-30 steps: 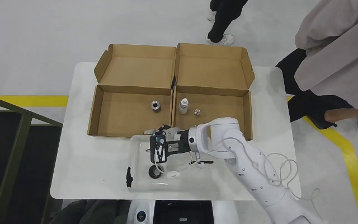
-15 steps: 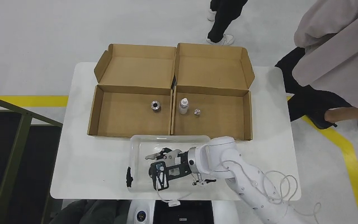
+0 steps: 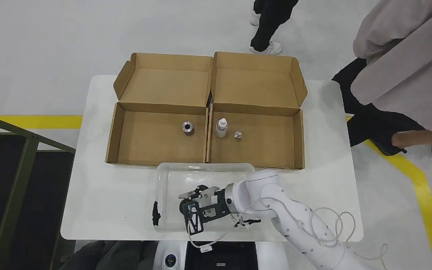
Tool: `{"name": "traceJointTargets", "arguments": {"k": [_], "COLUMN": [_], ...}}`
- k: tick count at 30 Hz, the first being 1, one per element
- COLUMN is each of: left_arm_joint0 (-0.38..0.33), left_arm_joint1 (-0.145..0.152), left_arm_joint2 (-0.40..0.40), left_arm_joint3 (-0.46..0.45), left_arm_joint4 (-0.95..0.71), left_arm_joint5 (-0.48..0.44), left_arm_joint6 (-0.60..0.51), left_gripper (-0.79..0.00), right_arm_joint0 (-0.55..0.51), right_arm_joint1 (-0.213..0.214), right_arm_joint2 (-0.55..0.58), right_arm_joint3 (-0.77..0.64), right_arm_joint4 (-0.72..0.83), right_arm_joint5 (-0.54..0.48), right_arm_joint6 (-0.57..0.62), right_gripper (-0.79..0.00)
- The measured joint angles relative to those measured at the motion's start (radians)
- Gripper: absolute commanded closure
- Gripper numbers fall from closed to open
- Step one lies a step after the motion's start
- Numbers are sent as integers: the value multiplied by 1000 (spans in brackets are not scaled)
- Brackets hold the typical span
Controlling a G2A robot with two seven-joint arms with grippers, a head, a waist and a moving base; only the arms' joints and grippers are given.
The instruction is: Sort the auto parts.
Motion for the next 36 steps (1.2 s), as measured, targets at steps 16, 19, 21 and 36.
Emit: {"name": "traceJointTargets", "arguments": {"k": [16,19,21,36], "left_arm_joint0": [0,0,0,0], "left_arm_joint1": [0,0,0,0], "left_arm_joint2": [0,0,0,0], "left_arm_joint3": [0,0,0,0], "left_arm_joint4": [0,0,0,0], "left_arm_joint5": [0,0,0,0], "left_arm_joint6": [0,0,0,0], "left_gripper": [-785,-785,-785,-785], "right_arm_joint0": [43,58,71,146], "right_arm_joint1": [-1,-5,-8,-36], "right_arm_joint2": [-57,-72,-84,-156], "right_arm_joint3": [96,121,139,235], "right_arm_joint4": [-39,-44,-46,-41], "right_arm_joint5": [24,35,42,64], "right_arm_joint6": [-46,-56,-63,-104], "right_gripper": [-493,-496,-502,-305]}}
